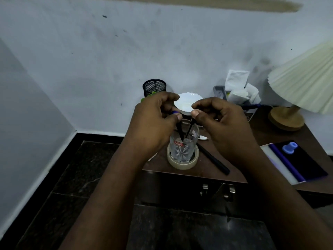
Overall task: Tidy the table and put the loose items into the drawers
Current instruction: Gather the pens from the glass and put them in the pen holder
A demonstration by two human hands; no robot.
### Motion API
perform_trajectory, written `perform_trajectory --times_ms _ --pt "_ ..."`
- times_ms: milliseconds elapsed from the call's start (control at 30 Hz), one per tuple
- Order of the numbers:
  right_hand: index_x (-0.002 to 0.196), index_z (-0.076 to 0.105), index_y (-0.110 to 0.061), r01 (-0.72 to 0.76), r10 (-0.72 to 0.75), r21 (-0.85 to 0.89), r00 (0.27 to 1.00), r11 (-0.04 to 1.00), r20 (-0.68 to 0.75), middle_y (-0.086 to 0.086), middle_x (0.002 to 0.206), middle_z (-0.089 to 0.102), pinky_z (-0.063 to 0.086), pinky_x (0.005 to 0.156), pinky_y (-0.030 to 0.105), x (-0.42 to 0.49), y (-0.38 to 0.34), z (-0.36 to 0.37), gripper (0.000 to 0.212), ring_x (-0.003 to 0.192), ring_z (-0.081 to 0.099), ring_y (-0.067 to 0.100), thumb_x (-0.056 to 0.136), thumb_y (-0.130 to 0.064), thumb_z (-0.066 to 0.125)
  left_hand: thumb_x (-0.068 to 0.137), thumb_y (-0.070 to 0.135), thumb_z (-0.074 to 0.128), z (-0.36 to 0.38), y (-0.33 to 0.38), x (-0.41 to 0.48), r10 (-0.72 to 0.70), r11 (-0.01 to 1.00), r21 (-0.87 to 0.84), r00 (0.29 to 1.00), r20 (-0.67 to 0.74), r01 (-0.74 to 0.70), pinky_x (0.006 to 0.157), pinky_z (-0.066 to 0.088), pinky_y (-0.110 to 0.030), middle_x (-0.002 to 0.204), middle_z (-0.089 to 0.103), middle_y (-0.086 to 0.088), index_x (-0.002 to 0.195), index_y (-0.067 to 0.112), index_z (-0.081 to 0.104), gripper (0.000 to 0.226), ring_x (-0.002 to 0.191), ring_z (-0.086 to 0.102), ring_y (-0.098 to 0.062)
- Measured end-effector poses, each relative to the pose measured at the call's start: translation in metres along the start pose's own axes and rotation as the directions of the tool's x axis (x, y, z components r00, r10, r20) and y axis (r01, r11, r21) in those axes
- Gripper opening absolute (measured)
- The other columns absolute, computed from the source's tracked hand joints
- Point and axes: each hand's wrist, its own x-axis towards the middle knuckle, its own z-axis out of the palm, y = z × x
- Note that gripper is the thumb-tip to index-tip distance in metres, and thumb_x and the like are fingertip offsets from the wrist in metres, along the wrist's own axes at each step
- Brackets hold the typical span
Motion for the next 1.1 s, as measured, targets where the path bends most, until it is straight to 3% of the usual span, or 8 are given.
perform_trajectory --times_ms 133,233,333,467,633,767,933,1100 --pt "0.109 0.075 -0.019 0.059 -0.064 0.102 0.997 0.993 0.05 -0.013 0.091 0.077 0.056 0.078 0.017 0.002 -0.009 0.004 0.02 0.088 0.073 0.001 0.095 -0.006 0.068 0.092 0.003 0.074 -0.004 0.008 0.0 0.048 0.976 -0.21 0.997 -0.058 -0.059 0.078 0.059 -0.016 0.097 0.079 0.004 0.134 0.021 0.066 0.047 0.09 0.076 -0.005" --pt "0.114 0.074 -0.011 0.07 -0.083 0.214 0.995 0.974 0.055 0.001 0.101 0.078 0.059 0.083 0.028 0.001 -0.019 0.008 0.021 0.095 0.075 0.015 0.096 -0.003 0.066 0.092 -0.005 0.072 -0.006 0.016 -0.002 0.071 0.898 -0.428 0.994 -0.082 -0.1 0.076 0.059 -0.017 0.102 0.08 -0.001 0.133 0.015 0.066 0.046 0.095 0.077 -0.009" --pt "0.114 0.075 -0.013 0.135 -0.137 0.262 0.99 0.956 -0.009 0.002 0.101 0.078 0.06 0.076 0.032 0.003 -0.036 0.006 0.02 0.089 0.073 0.018 0.097 -0.005 0.066 0.09 -0.007 0.073 -0.007 0.025 -0.003 0.14 0.804 -0.561 0.979 -0.147 -0.199 0.08 0.06 -0.022 0.103 0.081 -0.004 0.133 0.013 0.065 0.048 0.099 0.078 -0.012" --pt "0.115 0.074 -0.005 0.251 -0.224 0.305 0.967 0.919 -0.121 0.005 0.093 0.078 0.056 0.069 0.021 0.007 -0.062 -0.002 0.021 0.077 0.072 0.015 0.095 -0.003 0.068 0.084 -0.008 0.077 -0.008 0.042 -0.002 0.219 0.683 -0.646 0.939 -0.264 -0.341 0.083 0.061 -0.027 0.1 0.081 -0.01 0.123 0.006 0.068 0.043 0.095 0.078 -0.019" --pt "0.115 0.073 -0.002 0.232 -0.209 0.422 0.973 0.876 -0.101 0.014 0.091 0.078 0.058 0.069 0.027 0.006 -0.077 -0.01 0.021 0.071 0.073 0.02 0.095 -0.003 0.068 0.083 -0.002 0.081 -0.005 0.051 -0.003 0.231 0.613 -0.674 0.909 -0.348 -0.414 0.077 0.06 -0.03 0.088 0.081 -0.006 0.096 0.006 0.076 0.017 0.084 0.078 -0.02" --pt "0.11 0.076 -0.01 0.186 -0.168 0.412 0.982 0.892 -0.08 0.014 0.085 0.078 0.058 0.066 0.026 0.006 -0.074 -0.013 0.019 0.066 0.072 0.02 0.093 -0.004 0.07 0.086 0.003 0.079 0.003 0.048 -0.004 0.174 0.611 -0.73 0.952 -0.252 -0.305 0.08 0.059 -0.036 0.093 0.08 -0.014 0.093 0.011 0.081 0.011 0.089 0.077 -0.027" --pt "0.109 0.076 -0.009 0.009 0.017 0.419 0.998 0.908 -0.057 0.021 0.083 0.075 0.057 0.061 0.022 0.007 -0.056 -0.019 0.019 0.063 0.07 0.019 0.092 -0.002 0.071 0.094 0.005 0.071 0.012 0.035 -0.006 0.087 0.727 -0.684 0.996 -0.007 -0.068 0.08 0.062 -0.031 0.098 0.082 -0.006 0.102 0.02 0.083 0.02 0.094 0.079 -0.021" --pt "0.108 0.077 -0.01 -0.111 0.106 0.429 0.994 0.897 0.034 0.02 0.085 0.076 0.057 0.062 0.023 0.009 -0.042 -0.027 0.019 0.062 0.069 0.022 0.09 -0.004 0.073 0.087 -0.003 0.077 0.018 0.03 -0.007 -0.047 0.723 -0.69 0.999 -0.004 0.032 0.08 0.063 -0.032 0.091 0.081 -0.007 0.107 0.013 0.08 0.025 0.088 0.079 -0.023"
